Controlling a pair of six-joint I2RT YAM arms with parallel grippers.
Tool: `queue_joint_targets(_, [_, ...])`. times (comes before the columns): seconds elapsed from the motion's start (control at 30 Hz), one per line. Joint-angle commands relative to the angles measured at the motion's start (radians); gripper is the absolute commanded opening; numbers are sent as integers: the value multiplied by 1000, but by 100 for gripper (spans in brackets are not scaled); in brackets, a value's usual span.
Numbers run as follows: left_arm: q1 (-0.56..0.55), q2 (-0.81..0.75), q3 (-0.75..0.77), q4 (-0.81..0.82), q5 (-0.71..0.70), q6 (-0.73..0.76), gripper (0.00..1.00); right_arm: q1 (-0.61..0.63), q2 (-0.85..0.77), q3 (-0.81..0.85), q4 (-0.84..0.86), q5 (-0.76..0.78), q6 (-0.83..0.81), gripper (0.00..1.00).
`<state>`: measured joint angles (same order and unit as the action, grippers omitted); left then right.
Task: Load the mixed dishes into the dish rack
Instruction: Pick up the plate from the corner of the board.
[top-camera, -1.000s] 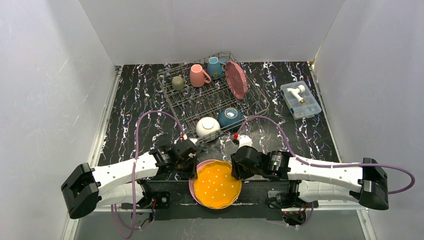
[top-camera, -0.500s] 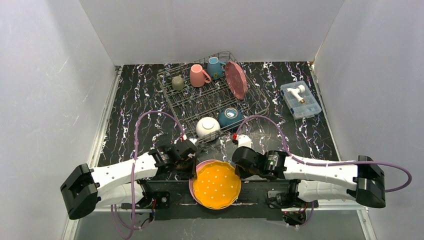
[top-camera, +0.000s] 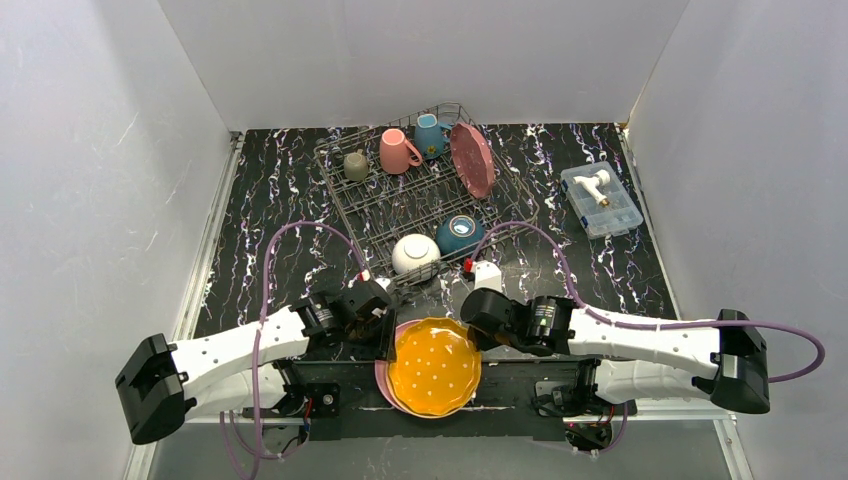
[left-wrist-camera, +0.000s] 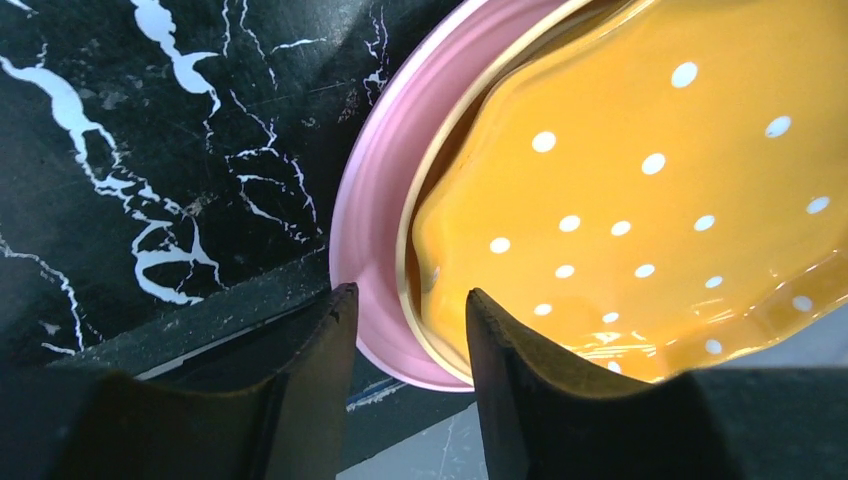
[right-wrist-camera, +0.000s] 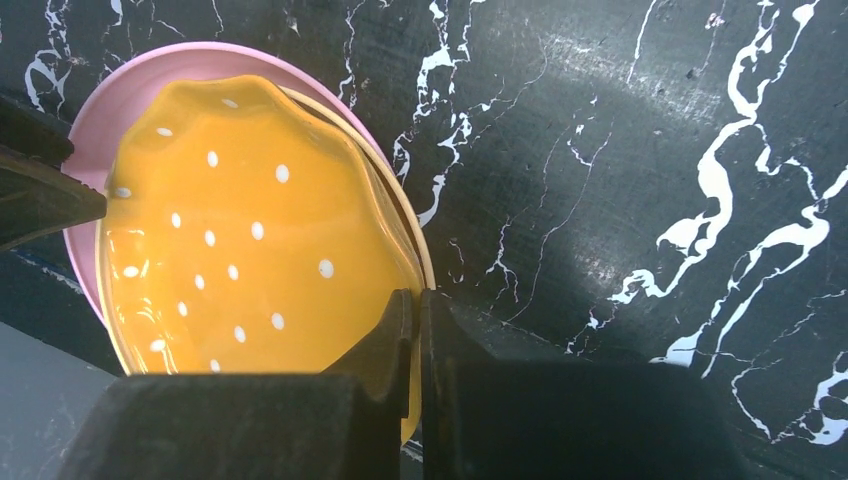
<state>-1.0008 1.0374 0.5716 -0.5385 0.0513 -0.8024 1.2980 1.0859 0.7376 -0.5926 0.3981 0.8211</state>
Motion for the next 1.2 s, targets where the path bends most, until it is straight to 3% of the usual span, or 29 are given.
queue_joint_targets(0.0, [-1, -28, 55, -96, -38, 23, 44, 17, -33, 82, -55, 21, -26, 1])
queue_joint_targets(0.43, [0, -9, 118, -82, 58, 30, 45, 21, -49, 173, -109, 73, -43, 1])
queue_joint_targets(1.17, [-3, 112, 88, 77, 161, -10, 45, 27, -46, 276, -182, 134, -58, 1])
